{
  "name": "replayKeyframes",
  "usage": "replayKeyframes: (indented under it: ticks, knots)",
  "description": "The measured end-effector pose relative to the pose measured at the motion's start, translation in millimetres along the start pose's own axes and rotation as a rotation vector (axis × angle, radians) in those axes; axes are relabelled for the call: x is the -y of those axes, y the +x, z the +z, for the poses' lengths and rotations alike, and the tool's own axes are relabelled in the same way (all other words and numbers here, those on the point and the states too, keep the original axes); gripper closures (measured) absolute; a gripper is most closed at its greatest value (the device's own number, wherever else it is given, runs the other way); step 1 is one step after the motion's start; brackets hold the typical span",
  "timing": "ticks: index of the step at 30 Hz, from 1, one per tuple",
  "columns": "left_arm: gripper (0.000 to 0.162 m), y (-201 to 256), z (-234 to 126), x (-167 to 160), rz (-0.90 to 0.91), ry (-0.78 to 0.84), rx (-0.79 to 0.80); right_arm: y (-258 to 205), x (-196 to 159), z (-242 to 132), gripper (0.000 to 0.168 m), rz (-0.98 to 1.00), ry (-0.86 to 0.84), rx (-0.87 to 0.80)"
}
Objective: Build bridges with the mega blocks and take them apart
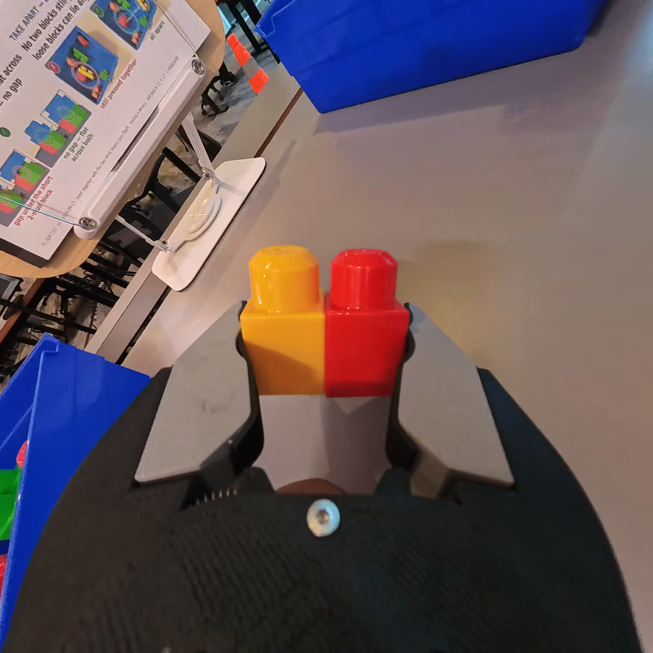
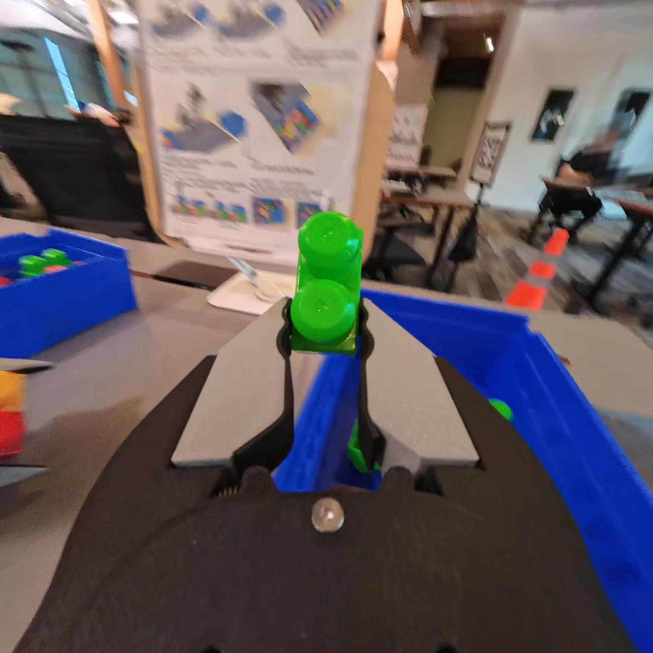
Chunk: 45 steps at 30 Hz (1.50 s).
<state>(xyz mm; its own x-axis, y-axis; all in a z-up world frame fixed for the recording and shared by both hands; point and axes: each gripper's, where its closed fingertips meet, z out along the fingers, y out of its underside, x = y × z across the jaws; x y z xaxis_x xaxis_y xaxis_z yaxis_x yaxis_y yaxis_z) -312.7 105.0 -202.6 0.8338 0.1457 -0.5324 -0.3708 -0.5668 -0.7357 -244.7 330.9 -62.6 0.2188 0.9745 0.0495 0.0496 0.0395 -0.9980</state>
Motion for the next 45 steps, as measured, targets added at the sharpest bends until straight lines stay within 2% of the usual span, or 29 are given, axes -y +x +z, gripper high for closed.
replayKeyframes:
  ticks: [4, 6, 9, 13, 16, 19, 21, 25, 29, 32, 36, 45]
  knots:
    - [0.077, 1, 0, 1, 0.01, 0.002, 0.005, 49, -57, 14, 0.133, 0.071, -0.275, -0.108]
    - [0.077, 0, 0, 2, 0.011, 0.006, 0.007, 59, -84, 18, 0.125, 0.113, -0.393, -0.121]
    - [0.077, -1, -1, 2, 0.009, 0.009, 0.012, 56, -86, 23, 0.118, 0.155, -0.374, -0.091]
    - [0.077, -4, -1, 2, 0.004, 0.013, 0.022, 43, -64, 22, 0.117, 0.144, -0.27, -0.052]
    - [0.077, -4, -3, 5, 0.001, 0.031, 0.025, 12, -35, 18, 0.117, 0.133, -0.136, 0.072]
    - [0.077, -5, -2, 5, 0.007, 0.033, 0.033, -43, -4, 7, 0.118, 0.152, 0.014, 0.303]
    - [0.077, -6, -3, 6, 0.011, 0.037, 0.037, -82, 3, 1, 0.12, 0.144, 0.044, 0.45]
    - [0.077, -6, -2, 6, 0.017, 0.037, 0.043, -170, -30, -4, 0.12, 0.145, -0.135, 0.764]
    - [0.077, -6, -3, 8, 0.036, 0.051, 0.05, -221, -68, -9, 0.115, 0.188, -0.304, 0.919]
    - [0.077, -4, -3, 10, 0.058, 0.059, 0.05, -246, -89, -13, 0.11, 0.244, -0.401, 0.992]
    - [0.077, 4, -1, 10, 0.099, 0.05, 0.035, -263, -98, -14, 0.109, 0.29, -0.431, 1.019]
    - [0.077, 23, 0, 23, 0.141, 0.101, -0.017, -273, -114, -9, 0.125, 0.277, -0.477, 0.971]
